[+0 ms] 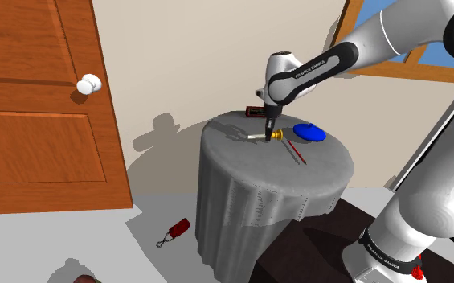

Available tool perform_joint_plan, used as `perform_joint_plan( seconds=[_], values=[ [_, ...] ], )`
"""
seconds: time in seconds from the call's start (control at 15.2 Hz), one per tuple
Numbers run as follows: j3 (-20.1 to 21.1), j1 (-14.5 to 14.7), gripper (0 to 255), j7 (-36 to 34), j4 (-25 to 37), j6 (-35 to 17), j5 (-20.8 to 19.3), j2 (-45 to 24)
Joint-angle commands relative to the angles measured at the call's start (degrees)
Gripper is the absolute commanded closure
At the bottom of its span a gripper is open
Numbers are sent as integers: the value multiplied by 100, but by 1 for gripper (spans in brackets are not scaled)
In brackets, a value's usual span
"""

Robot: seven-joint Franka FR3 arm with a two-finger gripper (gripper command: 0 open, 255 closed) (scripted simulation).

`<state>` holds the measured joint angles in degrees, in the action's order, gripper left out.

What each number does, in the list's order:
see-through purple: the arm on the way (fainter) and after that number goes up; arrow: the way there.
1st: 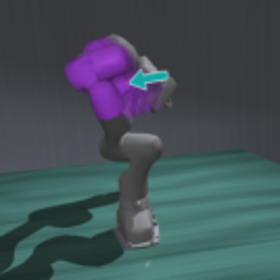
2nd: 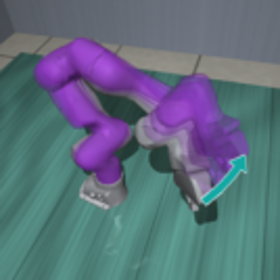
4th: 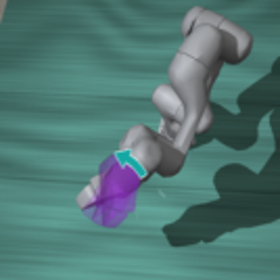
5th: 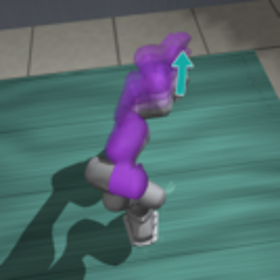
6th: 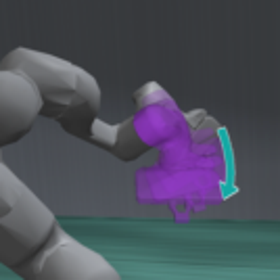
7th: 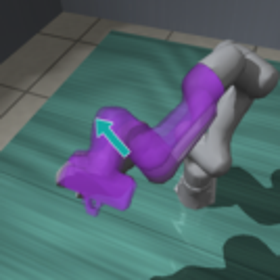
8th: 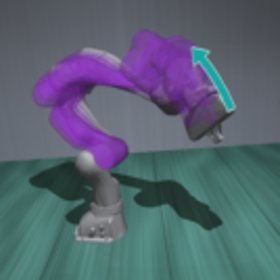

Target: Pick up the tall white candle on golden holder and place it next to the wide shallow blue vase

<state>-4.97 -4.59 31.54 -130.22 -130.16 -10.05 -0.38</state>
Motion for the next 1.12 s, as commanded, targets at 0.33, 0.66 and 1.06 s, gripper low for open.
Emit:
perform_joint_plan(
  seconds=[0.33, 0.66, 1.06],
  values=[
    [2, 2, 255, -23, -54, -101, -9, -45],
    [2, 2, 0, -23, -54, -100, -9, -45],
    [44, 44, 0, -1, 199, 474, 38, 272]
  ],
)
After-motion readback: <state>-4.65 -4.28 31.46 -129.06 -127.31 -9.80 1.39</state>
